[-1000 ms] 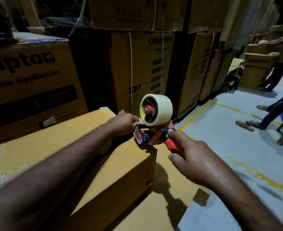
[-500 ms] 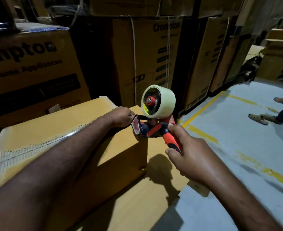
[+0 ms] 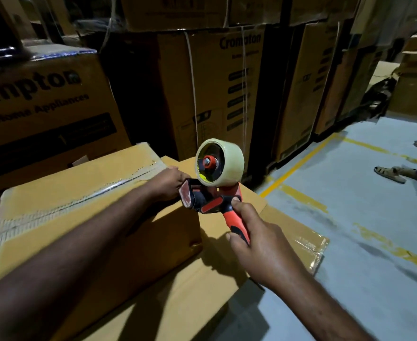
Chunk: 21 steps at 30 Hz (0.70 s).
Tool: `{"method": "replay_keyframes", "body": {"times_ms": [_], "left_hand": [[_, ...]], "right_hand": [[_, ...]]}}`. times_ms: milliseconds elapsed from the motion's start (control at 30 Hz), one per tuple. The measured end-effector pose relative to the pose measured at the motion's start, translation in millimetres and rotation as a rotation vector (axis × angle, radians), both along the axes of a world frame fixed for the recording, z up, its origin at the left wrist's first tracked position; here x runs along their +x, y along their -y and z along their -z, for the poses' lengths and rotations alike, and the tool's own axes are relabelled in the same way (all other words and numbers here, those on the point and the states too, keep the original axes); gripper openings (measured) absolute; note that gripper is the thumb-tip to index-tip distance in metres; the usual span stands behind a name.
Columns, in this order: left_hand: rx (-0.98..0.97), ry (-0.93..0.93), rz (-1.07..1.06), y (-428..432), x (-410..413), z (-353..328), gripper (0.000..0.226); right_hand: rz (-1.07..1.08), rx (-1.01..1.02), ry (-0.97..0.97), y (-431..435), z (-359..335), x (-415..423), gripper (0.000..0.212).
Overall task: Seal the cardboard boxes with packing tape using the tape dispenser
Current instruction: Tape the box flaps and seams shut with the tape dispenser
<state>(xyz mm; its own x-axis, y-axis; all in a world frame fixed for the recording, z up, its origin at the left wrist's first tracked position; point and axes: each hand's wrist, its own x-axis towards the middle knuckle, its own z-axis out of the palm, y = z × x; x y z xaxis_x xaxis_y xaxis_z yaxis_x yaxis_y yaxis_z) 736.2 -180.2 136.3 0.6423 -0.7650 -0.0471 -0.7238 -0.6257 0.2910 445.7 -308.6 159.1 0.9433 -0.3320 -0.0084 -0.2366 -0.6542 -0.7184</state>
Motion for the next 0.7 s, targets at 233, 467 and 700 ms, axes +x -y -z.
{"method": "replay_keyframes", "body": {"times_ms": [233, 467, 700], "left_hand": [[0.017, 0.004, -0.022, 9.8, -10.4, -5.0, 0.027], [-0.010, -0.073, -0.044, 3.5, -18.9, -13.4, 0.056], [-0.310, -0.174, -0.176, -2.1, -51.7, -26.9, 0.037]], "right_hand": [[0.007, 0.039, 0.035, -7.2, 20.9, -14.5, 0.060], [0.026, 0.097, 0.048, -13.8, 32.6, -29.1, 0.064], [0.014, 0.075, 0.044, -18.5, 37.4, -22.5, 0.062]]}}
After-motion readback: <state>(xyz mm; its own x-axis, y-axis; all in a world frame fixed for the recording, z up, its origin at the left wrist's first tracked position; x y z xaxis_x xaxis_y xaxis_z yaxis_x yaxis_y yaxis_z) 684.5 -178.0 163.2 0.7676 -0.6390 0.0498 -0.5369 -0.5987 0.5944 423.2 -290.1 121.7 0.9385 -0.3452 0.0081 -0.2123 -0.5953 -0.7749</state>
